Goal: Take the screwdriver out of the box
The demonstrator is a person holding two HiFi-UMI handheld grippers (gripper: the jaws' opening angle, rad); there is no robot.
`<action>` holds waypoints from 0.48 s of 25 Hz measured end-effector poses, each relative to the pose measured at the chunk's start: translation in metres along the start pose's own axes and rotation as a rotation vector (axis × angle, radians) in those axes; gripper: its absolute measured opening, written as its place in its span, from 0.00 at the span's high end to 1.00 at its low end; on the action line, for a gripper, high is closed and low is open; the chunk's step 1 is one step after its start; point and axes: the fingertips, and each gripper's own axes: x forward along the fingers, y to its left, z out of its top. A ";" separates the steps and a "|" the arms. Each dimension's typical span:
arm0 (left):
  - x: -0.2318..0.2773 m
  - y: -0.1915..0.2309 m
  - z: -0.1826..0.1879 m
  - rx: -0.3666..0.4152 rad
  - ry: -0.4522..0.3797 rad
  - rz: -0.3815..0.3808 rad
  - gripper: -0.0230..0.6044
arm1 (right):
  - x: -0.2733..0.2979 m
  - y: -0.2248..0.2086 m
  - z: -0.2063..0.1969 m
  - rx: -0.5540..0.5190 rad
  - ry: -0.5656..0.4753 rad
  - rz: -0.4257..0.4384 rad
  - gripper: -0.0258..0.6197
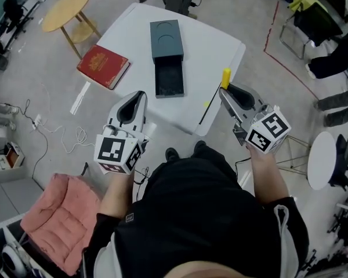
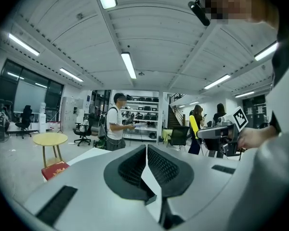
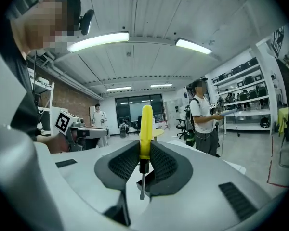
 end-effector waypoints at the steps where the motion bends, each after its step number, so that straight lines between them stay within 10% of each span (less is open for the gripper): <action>1: 0.000 0.002 0.000 -0.001 -0.002 0.007 0.92 | 0.000 0.001 0.001 0.000 -0.003 0.000 0.83; 12: 0.000 -0.019 0.014 -0.020 -0.036 0.113 0.92 | -0.043 -0.025 0.019 0.011 -0.082 0.056 0.83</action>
